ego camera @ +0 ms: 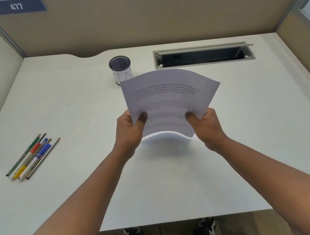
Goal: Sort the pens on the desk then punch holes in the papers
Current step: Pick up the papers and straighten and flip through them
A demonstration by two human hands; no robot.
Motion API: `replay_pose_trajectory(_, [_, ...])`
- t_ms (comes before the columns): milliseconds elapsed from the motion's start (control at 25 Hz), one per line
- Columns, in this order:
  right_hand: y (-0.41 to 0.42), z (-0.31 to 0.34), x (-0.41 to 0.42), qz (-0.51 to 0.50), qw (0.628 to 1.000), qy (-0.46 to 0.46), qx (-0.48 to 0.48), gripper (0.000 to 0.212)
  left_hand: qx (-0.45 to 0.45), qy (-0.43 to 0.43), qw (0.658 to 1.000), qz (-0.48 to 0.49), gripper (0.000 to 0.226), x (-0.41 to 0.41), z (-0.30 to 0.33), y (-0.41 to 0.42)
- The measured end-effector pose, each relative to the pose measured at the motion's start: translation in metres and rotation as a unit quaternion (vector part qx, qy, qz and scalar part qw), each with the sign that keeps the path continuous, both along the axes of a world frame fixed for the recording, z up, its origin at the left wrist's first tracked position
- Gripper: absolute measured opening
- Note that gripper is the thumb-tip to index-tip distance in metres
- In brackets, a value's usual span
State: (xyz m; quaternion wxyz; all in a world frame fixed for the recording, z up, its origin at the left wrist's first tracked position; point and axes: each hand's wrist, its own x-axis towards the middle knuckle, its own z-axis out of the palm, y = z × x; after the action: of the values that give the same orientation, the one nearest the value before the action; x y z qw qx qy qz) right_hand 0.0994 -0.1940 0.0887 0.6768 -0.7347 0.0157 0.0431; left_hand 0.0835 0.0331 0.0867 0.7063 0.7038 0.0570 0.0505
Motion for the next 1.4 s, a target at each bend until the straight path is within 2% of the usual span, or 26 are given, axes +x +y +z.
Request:
replay_pose_trajectory(160, [0.002,-0.015,-0.003,-0.003,0.999,0.015,-0.043,0.019,0.008,0.022,1.000,-0.004,0.030,-0.005,-0.008,0.001])
replay_pose_trajectory(320, [0.006,-0.011,0.000,0.005,0.999,0.006,-0.038,0.027,0.011,0.011,1.000,0.010,0.034,-0.001,-0.008,0.005])
replay_pose_trajectory(440, [0.007,-0.018,-0.001,0.013,0.998,0.022,-0.053,0.023,0.021,0.041,0.999,0.006,0.030,-0.002,-0.017,0.006])
replay_pose_trajectory(720, [0.006,-0.021,0.000,0.027,0.997,0.033,-0.071,0.020,0.032,0.052,0.998,0.009,0.033,-0.005,-0.018,0.005])
replay_pose_trajectory(1000, [0.008,0.002,0.006,0.034,0.998,-0.006,-0.049,0.034,0.015,0.004,0.999,0.044,0.027,0.003,-0.004,0.003])
replay_pose_trajectory(1120, [0.004,-0.004,0.009,0.029,0.999,0.009,-0.046,0.032,0.013,0.015,0.999,0.041,0.028,0.003,-0.007,0.005])
replay_pose_trajectory(1280, [-0.002,-0.012,0.010,0.041,0.998,0.030,-0.042,0.045,-0.003,0.031,0.999,0.023,0.041,0.002,-0.015,0.006])
replay_pose_trajectory(1400, [0.001,-0.010,0.011,0.034,0.999,0.024,-0.033,0.046,-0.006,0.032,0.999,0.012,0.040,0.002,-0.013,0.006])
